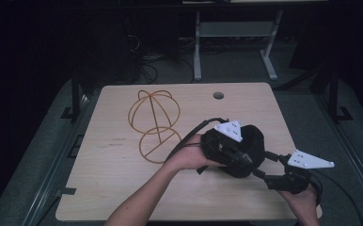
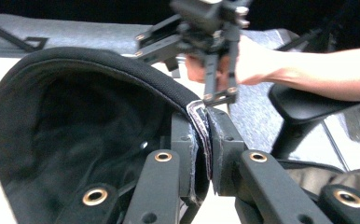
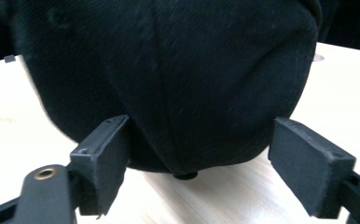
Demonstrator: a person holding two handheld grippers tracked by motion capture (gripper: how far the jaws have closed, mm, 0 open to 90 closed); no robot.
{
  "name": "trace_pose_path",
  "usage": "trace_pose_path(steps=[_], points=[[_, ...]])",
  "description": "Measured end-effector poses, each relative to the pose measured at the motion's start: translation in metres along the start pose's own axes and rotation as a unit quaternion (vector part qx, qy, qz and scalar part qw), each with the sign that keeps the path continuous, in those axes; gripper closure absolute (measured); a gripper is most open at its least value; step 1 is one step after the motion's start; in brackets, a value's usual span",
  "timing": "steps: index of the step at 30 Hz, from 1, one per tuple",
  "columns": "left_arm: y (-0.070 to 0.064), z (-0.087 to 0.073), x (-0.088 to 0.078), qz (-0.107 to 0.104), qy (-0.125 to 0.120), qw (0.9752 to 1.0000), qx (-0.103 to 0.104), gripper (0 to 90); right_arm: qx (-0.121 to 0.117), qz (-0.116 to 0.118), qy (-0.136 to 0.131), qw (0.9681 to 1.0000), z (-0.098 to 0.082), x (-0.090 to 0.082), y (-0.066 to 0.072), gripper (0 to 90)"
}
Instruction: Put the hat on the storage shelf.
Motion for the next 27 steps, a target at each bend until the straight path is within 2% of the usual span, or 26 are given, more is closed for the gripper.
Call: trace_pose_path(steps=[1,2,3,4,5,8,10,13,18,21,27], points=[[-0.002,0.003,0.005,-0.005,0.004,1.0,0.007,82.2,0.002,0.003,0.001,1.0,-0.001,-0.001,0.0,25.6],[-0.005,0.005,0.011,-0.009,0.012,0.9998,0.012,82.2,-0.003,0.012,0.004,0.9999,-0.005,-0.004,0.001,35.5],[-0.006,0.006,0.013,-0.011,0.016,0.9997,0.014,82.2,-0.003,0.022,0.004,0.9998,-0.007,-0.007,0.002,40.9],[-0.006,0.006,0.013,-0.011,0.016,0.9997,0.014,82.2,-0.003,0.022,0.004,0.9998,-0.007,-0.007,0.002,40.9],[-0.008,0.007,0.015,-0.017,0.019,0.9995,0.017,82.4,-0.006,0.03,0.002,0.9995,-0.009,-0.01,0.003,51.0],[-0.009,0.009,0.014,-0.018,0.011,0.9996,0.016,82.4,-0.016,0.04,-0.005,0.9991,-0.009,-0.014,0.005,65.4],[-0.009,0.01,0.013,-0.02,0.005,0.9997,0.016,82.5,-0.018,0.041,-0.006,0.999,-0.008,-0.015,0.005,68.7],[-0.01,0.01,0.009,-0.024,0.004,0.9995,0.019,82.4,-0.024,0.045,-0.017,0.9985,-0.006,-0.018,0.006,81.8],[-0.011,0.008,0.004,-0.021,0.0,0.9996,0.018,82.3,-0.026,0.045,-0.02,0.9985,-0.002,-0.018,0.01,85.1],[-0.009,0.004,-0.005,-0.009,-0.007,0.9998,0.014,80.9,-0.022,0.043,-0.024,0.9985,0.001,-0.022,0.01,85.8],[-0.01,-0.003,-0.01,0.007,-0.012,0.9998,0.011,76.3,-0.022,0.039,-0.031,0.9985,0.009,-0.031,0.01,86.4]])
Point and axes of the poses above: each handheld gripper's, and its own axes: x roughly forward along the jaws, z roughly out of its top, y roughly to its left, the point moved 7 cm from there along x, roughly forward along the jaws, and after that the axes turned 9 degrees about -z, right-handed, at the moved point
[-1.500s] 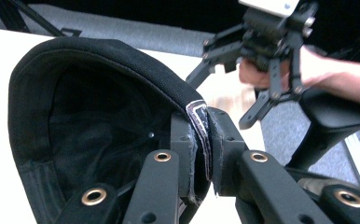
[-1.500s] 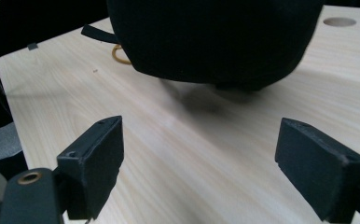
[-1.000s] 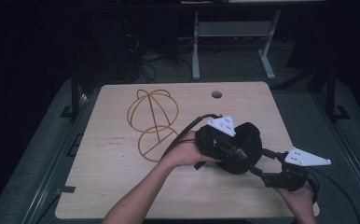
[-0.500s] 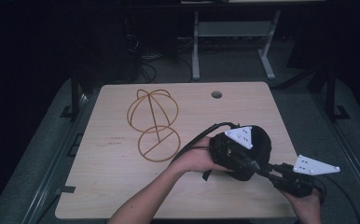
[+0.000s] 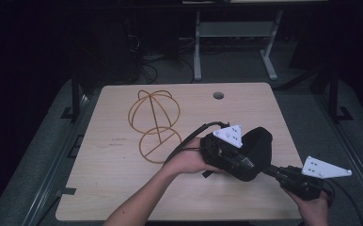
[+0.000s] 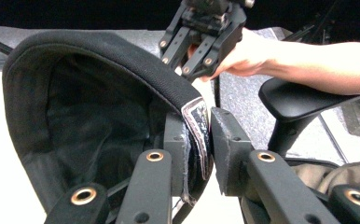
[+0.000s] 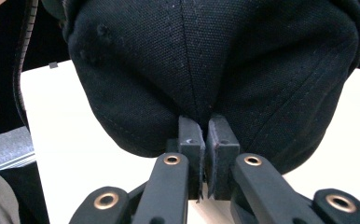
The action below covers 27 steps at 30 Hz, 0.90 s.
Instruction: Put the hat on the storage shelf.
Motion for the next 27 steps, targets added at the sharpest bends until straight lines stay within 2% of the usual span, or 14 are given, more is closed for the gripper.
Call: trace_pose_path(steps=[3,6,7,13,14,21,22,23,24,25,27], points=[[0.0,-0.003,-0.001,0.013,0.001,0.9999,-0.002,74.4,0.0,-0.002,-0.001,1.0,0.002,-0.001,-0.001,86.5],[0.004,-0.009,-0.005,0.047,0.007,0.9988,-0.009,62.6,0.007,-0.005,-0.003,1.0,0.006,-0.004,-0.004,86.6],[0.004,-0.01,-0.007,0.051,0.005,0.9986,-0.01,58.3,0.011,-0.003,-0.004,0.9999,0.007,-0.005,-0.005,86.7],[0.002,-0.02,-0.017,0.075,-0.003,0.9971,-0.018,50.7,0.022,-0.005,-0.005,0.9997,0.009,-0.01,-0.011,86.8],[0.001,-0.026,-0.02,0.085,0.0,0.9961,-0.024,48.9,0.031,0.001,-0.007,0.9995,0.011,-0.012,-0.013,86.8],[-0.004,-0.042,-0.03,0.1,-0.005,0.9946,-0.027,46.2,0.037,0.002,-0.008,0.9993,0.024,-0.018,-0.016,86.9],[-0.007,-0.05,-0.035,0.103,-0.008,0.994,-0.035,45.8,0.038,0.001,-0.004,0.9993,0.029,-0.019,-0.018,86.8],[-0.007,-0.05,-0.035,0.103,-0.008,0.994,-0.035,44.8,0.04,0.0,-0.003,0.9992,0.032,-0.019,-0.019,86.8],[-0.008,-0.059,-0.039,0.107,-0.011,0.993,-0.048,43.7,0.04,0.0,-0.001,0.9992,0.034,-0.019,-0.02,86.8],[-0.008,-0.059,-0.039,0.107,-0.011,0.993,-0.048,42.9,0.04,0.0,-0.001,0.9992,0.034,-0.019,-0.02,86.8],[-0.009,-0.072,-0.045,0.119,-0.014,0.9911,-0.058,41.3,0.04,-0.002,0.003,0.9992,0.04,-0.02,-0.022,86.8]])
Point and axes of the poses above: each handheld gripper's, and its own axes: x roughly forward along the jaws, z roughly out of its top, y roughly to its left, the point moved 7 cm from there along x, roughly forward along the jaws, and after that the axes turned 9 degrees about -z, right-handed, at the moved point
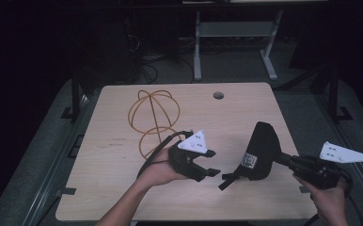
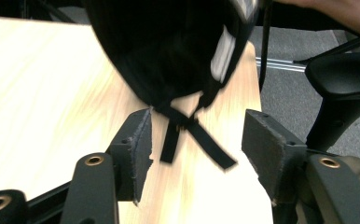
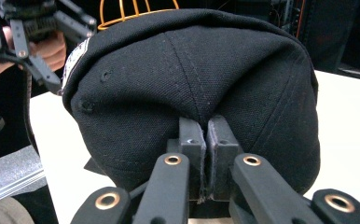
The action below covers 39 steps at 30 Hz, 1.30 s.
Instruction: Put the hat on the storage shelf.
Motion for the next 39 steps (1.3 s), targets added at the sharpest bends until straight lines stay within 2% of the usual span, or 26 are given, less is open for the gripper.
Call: trace_pose_path(steps=[5,10,15,25,29,38,39], points=[[0.002,-0.02,-0.006,0.018,0.006,0.9998,-0.01,38.4,0.007,0.002,0.002,1.0,0.01,0.001,-0.002,86.8],[0.002,-0.032,-0.009,0.03,0.014,0.9994,-0.008,35.2,0.009,0.004,0.003,0.9999,0.019,0.004,-0.006,86.8],[0.003,-0.051,-0.01,0.045,0.02,0.9986,-0.016,32.2,0.009,0.005,0.001,0.9999,0.032,0.004,-0.01,86.8],[0.002,-0.074,-0.006,0.055,0.009,0.9983,-0.02,30.1,-0.001,0.006,0.003,1.0,0.059,0.009,-0.007,86.8],[0.003,-0.081,-0.004,0.057,0.016,0.9981,-0.017,29.3,-0.008,0.007,0.002,0.9999,0.069,0.013,-0.004,86.8],[0.0,-0.092,-0.001,0.061,0.022,0.9977,-0.021,27.2,-0.019,0.016,0.001,0.9997,0.087,0.024,0.003,86.8],[0.001,-0.092,-0.002,0.062,0.015,0.9977,-0.023,27.0,-0.019,0.019,-0.002,0.9996,0.093,0.027,0.005,86.8]])
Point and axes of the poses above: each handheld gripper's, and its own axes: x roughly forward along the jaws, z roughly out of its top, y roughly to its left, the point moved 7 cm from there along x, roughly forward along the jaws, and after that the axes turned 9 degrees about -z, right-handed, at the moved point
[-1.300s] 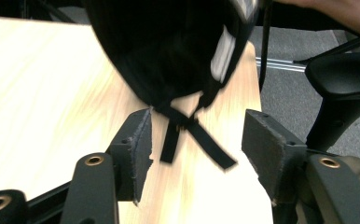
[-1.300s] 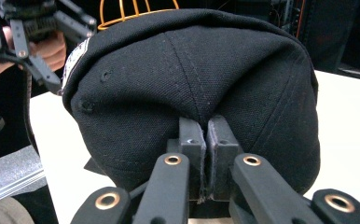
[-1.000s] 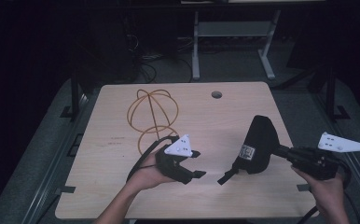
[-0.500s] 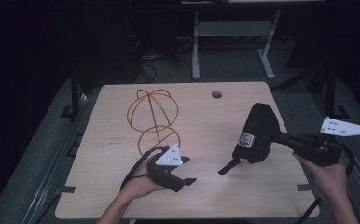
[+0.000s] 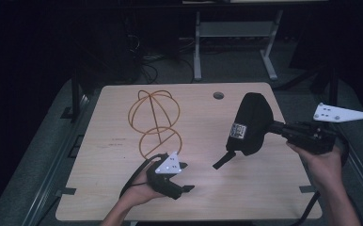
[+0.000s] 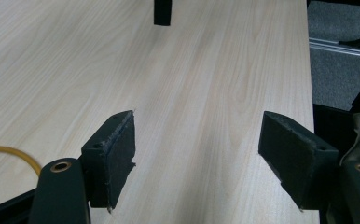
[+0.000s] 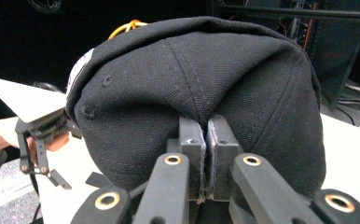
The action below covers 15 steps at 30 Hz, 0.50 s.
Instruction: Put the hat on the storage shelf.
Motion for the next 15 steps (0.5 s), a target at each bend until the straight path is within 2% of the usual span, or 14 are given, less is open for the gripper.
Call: trace_pose_path(steps=[7,15], points=[[0.001,0.0,-0.002,0.007,-0.007,1.0,-0.001,25.6,-0.008,0.004,0.001,1.0,0.015,0.009,0.003,86.7],[0.001,-0.004,-0.001,0.009,0.002,1.0,-0.001,25.0,-0.016,0.013,-0.001,0.9998,0.034,0.02,0.008,86.7]])
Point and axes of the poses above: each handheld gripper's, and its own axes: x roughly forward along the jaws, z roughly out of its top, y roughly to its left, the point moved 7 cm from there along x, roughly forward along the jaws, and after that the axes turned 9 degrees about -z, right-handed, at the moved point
